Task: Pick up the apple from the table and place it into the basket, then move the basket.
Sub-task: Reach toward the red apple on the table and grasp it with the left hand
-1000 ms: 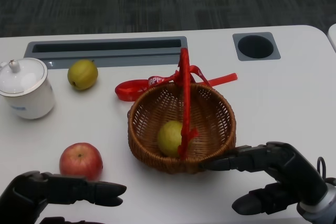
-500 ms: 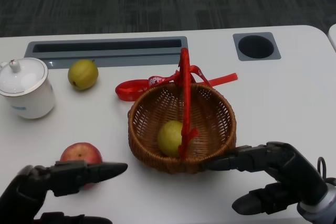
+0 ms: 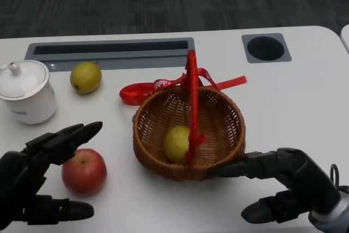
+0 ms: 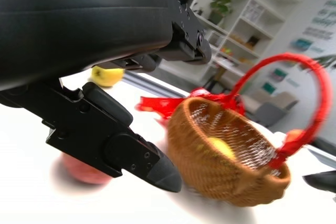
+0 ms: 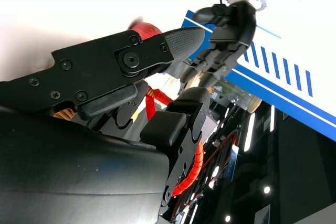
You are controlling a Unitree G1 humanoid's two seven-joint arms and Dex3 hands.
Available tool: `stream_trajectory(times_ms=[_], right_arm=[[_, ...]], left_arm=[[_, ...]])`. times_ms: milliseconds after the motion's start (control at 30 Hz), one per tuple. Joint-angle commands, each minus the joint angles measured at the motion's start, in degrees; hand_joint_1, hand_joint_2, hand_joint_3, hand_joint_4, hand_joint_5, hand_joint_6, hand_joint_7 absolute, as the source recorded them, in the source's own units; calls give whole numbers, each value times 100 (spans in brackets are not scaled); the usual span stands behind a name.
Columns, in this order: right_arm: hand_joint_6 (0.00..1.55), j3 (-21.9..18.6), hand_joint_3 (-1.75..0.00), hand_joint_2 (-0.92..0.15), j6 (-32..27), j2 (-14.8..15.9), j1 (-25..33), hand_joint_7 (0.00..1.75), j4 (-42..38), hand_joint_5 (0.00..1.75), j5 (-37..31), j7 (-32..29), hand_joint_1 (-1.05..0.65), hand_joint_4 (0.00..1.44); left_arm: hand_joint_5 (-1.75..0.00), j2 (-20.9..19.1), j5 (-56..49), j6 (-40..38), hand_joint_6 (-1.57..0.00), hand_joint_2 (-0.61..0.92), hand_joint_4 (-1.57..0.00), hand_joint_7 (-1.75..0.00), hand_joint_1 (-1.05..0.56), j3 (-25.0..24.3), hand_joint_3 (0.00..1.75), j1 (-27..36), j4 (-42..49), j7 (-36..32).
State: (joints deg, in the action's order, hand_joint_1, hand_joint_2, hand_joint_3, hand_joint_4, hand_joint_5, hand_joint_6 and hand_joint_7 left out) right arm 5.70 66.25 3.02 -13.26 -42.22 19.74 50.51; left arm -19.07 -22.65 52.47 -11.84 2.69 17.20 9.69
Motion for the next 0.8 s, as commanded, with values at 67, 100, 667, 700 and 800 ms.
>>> stream_trajectory(times_ms=[67, 100, 667, 700, 800], right_arm=[[86, -19, 0, -88, -44, 65, 56, 0, 98, 0, 37, -40, -43, 93], [86, -15, 0, -88, -56, 72, 62, 0, 112, 0, 36, -39, -44, 93], [85, -6, 0, -90, -39, 131, 141, 0, 225, 0, 55, -16, -43, 92], [85, -6, 0, -90, -39, 135, 151, 0, 239, 0, 51, -21, -43, 92], [86, -2, 0, -90, -59, 161, 200, 0, 309, 0, 23, -45, -44, 93]], left_arm=[[-2, -259, -733, -340, -28, 68, -29, -2, -71, 312, 0, -324, 643, -694], [-2, -285, -874, -389, -28, 68, -30, -2, -69, 416, 0, -422, 826, -867], [-1, -126, -1324, -920, -26, 67, -32, 0, -57, 2190, 1, -2557, 4715, -2698], [-1, -107, -1296, -961, -26, 67, -32, 0, -57, 2244, 1, -2619, 4849, -2727], [-1, -66, -1259, -1117, -28, 68, -35, -1, -57, 2426, 1, -2737, 5157, -2839]])
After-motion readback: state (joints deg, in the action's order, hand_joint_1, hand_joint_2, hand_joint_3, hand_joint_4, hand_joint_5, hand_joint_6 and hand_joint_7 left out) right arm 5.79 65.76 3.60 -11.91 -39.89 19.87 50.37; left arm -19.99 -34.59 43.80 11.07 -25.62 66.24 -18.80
